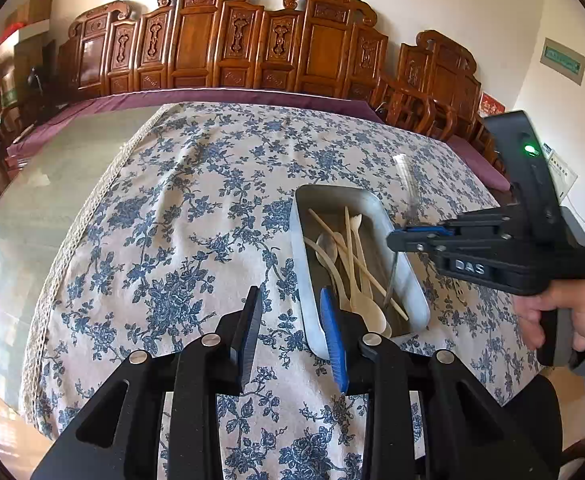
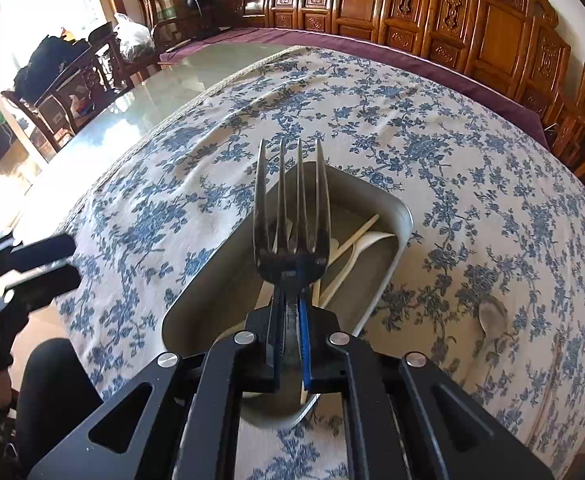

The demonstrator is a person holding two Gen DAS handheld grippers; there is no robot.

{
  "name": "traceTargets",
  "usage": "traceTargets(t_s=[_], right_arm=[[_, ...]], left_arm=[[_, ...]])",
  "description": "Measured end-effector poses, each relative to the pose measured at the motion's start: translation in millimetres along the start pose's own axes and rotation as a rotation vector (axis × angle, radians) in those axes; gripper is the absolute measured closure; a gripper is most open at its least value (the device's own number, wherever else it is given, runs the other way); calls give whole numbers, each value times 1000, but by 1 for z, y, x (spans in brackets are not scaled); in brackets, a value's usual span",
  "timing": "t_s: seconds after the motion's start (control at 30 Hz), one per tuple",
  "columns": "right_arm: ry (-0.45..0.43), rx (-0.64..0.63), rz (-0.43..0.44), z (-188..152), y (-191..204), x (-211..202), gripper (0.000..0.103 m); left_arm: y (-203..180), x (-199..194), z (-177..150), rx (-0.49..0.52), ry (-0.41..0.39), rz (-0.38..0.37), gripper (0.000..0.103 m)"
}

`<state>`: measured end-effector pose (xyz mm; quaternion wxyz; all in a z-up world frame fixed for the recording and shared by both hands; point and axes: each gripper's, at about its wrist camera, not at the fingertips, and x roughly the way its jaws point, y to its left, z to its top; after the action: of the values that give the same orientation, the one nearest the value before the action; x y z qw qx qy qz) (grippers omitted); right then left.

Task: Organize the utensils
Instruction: 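Carry the metal fork into the grey tray and open the right gripper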

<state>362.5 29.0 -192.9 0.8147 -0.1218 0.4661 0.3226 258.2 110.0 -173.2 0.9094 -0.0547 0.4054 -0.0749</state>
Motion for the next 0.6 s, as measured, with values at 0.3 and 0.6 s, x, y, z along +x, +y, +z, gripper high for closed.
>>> traceTargets(t_s=[0.3, 0.6], right_arm=[[49, 25, -36, 8, -7, 48, 95], [35, 60, -13, 4, -16, 61, 100]], left_arm=[[4, 1, 1, -10, 2, 1, 73], [7, 5, -2, -15, 11, 14, 72]])
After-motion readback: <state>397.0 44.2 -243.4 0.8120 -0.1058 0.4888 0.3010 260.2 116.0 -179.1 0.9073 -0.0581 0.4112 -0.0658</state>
